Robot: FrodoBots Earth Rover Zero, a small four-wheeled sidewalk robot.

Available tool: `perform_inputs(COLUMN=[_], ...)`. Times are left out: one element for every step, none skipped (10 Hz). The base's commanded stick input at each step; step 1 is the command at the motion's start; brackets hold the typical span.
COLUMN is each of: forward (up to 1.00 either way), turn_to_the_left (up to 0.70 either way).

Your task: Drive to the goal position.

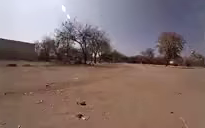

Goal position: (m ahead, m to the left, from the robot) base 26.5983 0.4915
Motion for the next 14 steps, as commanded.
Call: perform_inputs(forward=[1.0, 1.0, 1.0, 1.0, 1.0, 1.0, 1.0, 1.0, 1.0, 1.0, 1.0, 1.0, 1.0, 1.0], turn_to_the_left=[-0.37, -0.35, -0.35, -0.39, -0.4, -0.4, -0.36, -0.28, -0.19, -0.08, 0.0, 0.0, 0.0, 0.0])
